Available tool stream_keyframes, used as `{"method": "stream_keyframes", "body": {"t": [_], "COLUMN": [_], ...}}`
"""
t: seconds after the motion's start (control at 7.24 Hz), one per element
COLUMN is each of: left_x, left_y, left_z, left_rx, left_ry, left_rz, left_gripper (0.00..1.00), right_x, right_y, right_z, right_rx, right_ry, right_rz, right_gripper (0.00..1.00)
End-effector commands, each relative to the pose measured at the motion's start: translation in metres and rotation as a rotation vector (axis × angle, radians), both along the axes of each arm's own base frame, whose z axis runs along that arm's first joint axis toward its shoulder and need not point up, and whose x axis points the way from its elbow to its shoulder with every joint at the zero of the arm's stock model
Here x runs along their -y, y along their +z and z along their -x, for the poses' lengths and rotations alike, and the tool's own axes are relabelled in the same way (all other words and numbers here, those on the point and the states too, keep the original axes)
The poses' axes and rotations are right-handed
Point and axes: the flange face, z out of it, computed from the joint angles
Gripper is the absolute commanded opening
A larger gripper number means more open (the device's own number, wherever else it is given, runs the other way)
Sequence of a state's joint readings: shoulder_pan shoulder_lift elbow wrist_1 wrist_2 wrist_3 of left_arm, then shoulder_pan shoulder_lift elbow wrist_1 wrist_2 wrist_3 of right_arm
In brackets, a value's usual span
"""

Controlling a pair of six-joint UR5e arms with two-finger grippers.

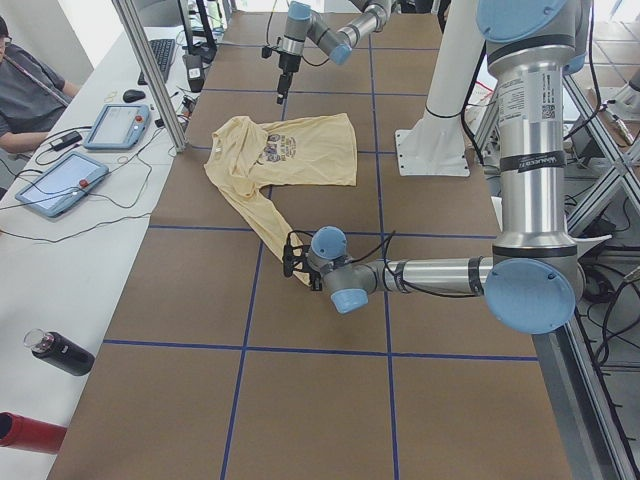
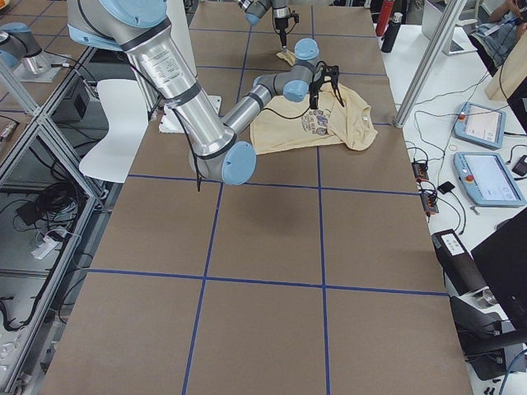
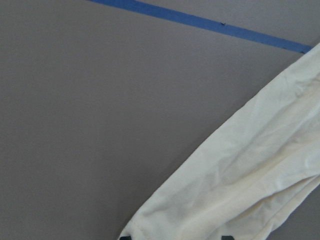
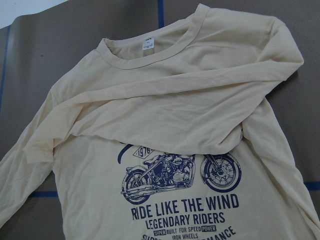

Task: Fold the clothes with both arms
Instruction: 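Move the left gripper to the cuff of the other sleeve and grasp it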

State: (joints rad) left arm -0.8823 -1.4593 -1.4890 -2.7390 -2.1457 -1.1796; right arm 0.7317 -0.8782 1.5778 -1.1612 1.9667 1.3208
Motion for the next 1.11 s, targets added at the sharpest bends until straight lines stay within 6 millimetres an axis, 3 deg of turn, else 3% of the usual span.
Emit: {"method": "stream_keyframes", "body": {"t": [0.0, 0.69, 0.83, 0.97], "left_x": [-0.0015, -0.0048, -0.0048, -0.0049], "left_y": [0.0003, 0.0065, 0.0067, 0.0052], "left_z": [-0.0024, -0.0012, -0.0012, -0.0015], "left_rx": [0.002, 0.012, 0.013, 0.011], "left_ry": [0.005, 0.007, 0.006, 0.008], "left_rz": [0.001, 0.010, 0.012, 0.013], "left_gripper": [0.64, 0.72, 0.65, 0.40], "right_x": [0.0001, -0.0005, -0.0005, -0.0007], "right_y": [0.0019, 0.0028, 0.0028, 0.0049], "right_z": [0.0001, 0.0008, 0.0008, 0.0008], "right_rx": [-0.002, -0.003, -0.003, -0.005], "right_ry": [0.000, 0.000, 0.000, -0.001], "right_rz": [0.002, 0.002, 0.002, 0.004], "right_gripper": [0.99, 0.99, 0.99, 0.99]}}
